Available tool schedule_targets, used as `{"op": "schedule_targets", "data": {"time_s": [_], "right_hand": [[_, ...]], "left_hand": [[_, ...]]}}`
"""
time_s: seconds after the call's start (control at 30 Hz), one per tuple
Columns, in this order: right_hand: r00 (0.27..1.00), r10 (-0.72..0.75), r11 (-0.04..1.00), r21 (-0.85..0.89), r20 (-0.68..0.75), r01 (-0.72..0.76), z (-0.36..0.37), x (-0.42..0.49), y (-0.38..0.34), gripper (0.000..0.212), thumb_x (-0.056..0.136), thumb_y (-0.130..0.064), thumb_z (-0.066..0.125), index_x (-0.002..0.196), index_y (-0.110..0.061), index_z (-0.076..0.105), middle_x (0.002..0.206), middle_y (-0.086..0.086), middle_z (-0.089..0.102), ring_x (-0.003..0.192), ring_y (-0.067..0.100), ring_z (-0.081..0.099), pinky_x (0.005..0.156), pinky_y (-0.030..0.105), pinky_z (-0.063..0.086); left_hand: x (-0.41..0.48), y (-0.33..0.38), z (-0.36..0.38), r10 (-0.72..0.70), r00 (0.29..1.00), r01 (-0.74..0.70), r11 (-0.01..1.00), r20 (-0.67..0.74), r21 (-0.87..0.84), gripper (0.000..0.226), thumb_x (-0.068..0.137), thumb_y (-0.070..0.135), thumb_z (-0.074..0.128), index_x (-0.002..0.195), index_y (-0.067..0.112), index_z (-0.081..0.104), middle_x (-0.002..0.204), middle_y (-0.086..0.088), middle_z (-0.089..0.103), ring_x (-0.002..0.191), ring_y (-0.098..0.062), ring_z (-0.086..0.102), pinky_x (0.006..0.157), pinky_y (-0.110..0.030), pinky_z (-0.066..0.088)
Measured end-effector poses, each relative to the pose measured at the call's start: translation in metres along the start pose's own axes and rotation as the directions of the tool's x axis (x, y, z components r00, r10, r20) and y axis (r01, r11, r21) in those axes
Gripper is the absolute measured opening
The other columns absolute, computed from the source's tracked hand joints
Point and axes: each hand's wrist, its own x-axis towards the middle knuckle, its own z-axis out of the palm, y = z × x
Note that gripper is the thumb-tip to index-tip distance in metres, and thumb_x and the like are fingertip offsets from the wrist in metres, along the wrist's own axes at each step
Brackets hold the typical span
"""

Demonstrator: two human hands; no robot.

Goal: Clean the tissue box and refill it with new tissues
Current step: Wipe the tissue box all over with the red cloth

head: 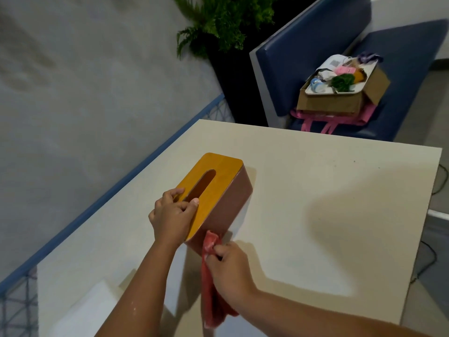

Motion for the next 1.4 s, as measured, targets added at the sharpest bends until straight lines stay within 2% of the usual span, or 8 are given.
{"op": "schedule_targets", "data": {"time_s": [0.17, 0.33, 0.47, 0.6, 0.8, 0.97, 1.23, 1.4], "right_hand": [[0.992, 0.116, 0.979, 0.159, 0.058, -0.123, -0.017, -0.008, -0.013, 0.021, 0.088, -0.015, 0.058, 0.068, -0.015, 0.067, 0.065, 0.000, 0.060, 0.060, 0.011, 0.054, 0.058, 0.021, 0.040], [0.936, 0.114, 0.936, 0.353, -0.332, 0.011, -0.061, 0.023, -0.028, 0.025, 0.091, -0.017, 0.052, 0.071, -0.010, 0.064, 0.069, 0.012, 0.058, 0.064, 0.027, 0.057, 0.064, 0.041, 0.050], [0.888, 0.037, 0.977, 0.203, -0.458, 0.064, -0.070, 0.054, -0.036, 0.026, 0.100, -0.024, 0.035, 0.085, -0.016, 0.055, 0.081, 0.002, 0.057, 0.078, 0.017, 0.057, 0.072, 0.033, 0.045], [0.908, 0.013, 0.982, 0.176, -0.419, 0.067, -0.043, 0.062, -0.033, 0.028, 0.102, -0.026, 0.031, 0.110, -0.017, 0.055, 0.102, -0.002, 0.061, 0.098, 0.017, 0.058, 0.089, 0.032, 0.047], [0.917, 0.020, 0.969, 0.233, -0.397, 0.080, -0.003, 0.028, -0.017, 0.024, 0.101, -0.016, 0.033, 0.110, -0.018, 0.056, 0.088, -0.017, 0.056, 0.081, -0.003, 0.055, 0.064, 0.000, 0.042], [0.932, -0.107, 0.976, 0.144, -0.345, 0.165, 0.040, -0.009, 0.004, 0.030, 0.101, -0.017, 0.034, 0.123, -0.017, 0.054, 0.106, -0.006, 0.063, 0.097, 0.010, 0.061, 0.087, 0.026, 0.052], [0.961, -0.194, 0.980, 0.014, -0.198, 0.201, 0.040, -0.033, 0.011, 0.028, 0.101, -0.015, 0.033, 0.114, -0.017, 0.058, 0.089, -0.011, 0.060, 0.080, 0.006, 0.059, 0.069, 0.016, 0.048], [0.991, -0.071, 0.985, 0.148, -0.115, 0.088, 0.021, -0.038, 0.002, 0.024, 0.100, -0.022, 0.041, 0.086, -0.019, 0.061, 0.078, -0.004, 0.062, 0.076, 0.016, 0.061, 0.070, 0.034, 0.052]], "left_hand": [[0.000, -0.001, 0.000, 0.002, 1.000, -0.002, 1.000, 0.005, -0.009, 0.036, 0.089, 0.045, 0.051, 0.084, 0.017, 0.073, 0.136, 0.006, 0.045, 0.126, -0.019, 0.036, 0.105, -0.045, 0.023], [-0.001, 0.001, -0.001, -0.003, 1.000, 0.003, 1.000, -0.005, -0.030, 0.036, 0.088, 0.047, 0.051, 0.088, 0.017, 0.070, 0.136, 0.004, 0.046, 0.126, -0.021, 0.038, 0.106, -0.045, 0.024], [-0.002, 0.004, -0.003, 0.004, 1.000, -0.004, 1.000, -0.001, -0.021, 0.037, 0.089, 0.047, 0.050, 0.093, 0.016, 0.069, 0.137, 0.003, 0.046, 0.127, -0.023, 0.038, 0.107, -0.045, 0.025], [-0.004, 0.005, -0.006, 0.014, 1.000, -0.014, 0.999, 0.000, -0.041, 0.035, 0.089, 0.045, 0.052, 0.097, 0.014, 0.067, 0.137, 0.001, 0.046, 0.127, -0.024, 0.038, 0.107, -0.046, 0.024], [-0.003, 0.003, -0.004, 0.023, 1.000, -0.023, 0.999, 0.000, -0.027, 0.035, 0.090, 0.044, 0.051, 0.089, 0.015, 0.070, 0.136, 0.003, 0.045, 0.127, -0.022, 0.037, 0.106, -0.045, 0.023], [-0.002, 0.002, -0.002, 0.027, 1.000, -0.027, 1.000, 0.007, -0.004, 0.037, 0.090, 0.044, 0.049, 0.087, 0.015, 0.072, 0.136, 0.004, 0.044, 0.128, -0.020, 0.035, 0.106, -0.045, 0.021], [-0.004, 0.003, -0.003, 0.039, 0.999, -0.039, 0.999, -0.011, -0.008, 0.038, 0.091, 0.044, 0.049, 0.095, 0.014, 0.072, 0.137, 0.001, 0.045, 0.127, -0.024, 0.037, 0.106, -0.047, 0.022], [-0.007, 0.003, -0.003, 0.042, 0.996, -0.047, 0.997, -0.078, -0.063, 0.036, 0.091, 0.044, 0.048, 0.098, 0.015, 0.067, 0.127, -0.006, 0.054, 0.118, -0.027, 0.048, 0.103, -0.047, 0.027]]}}
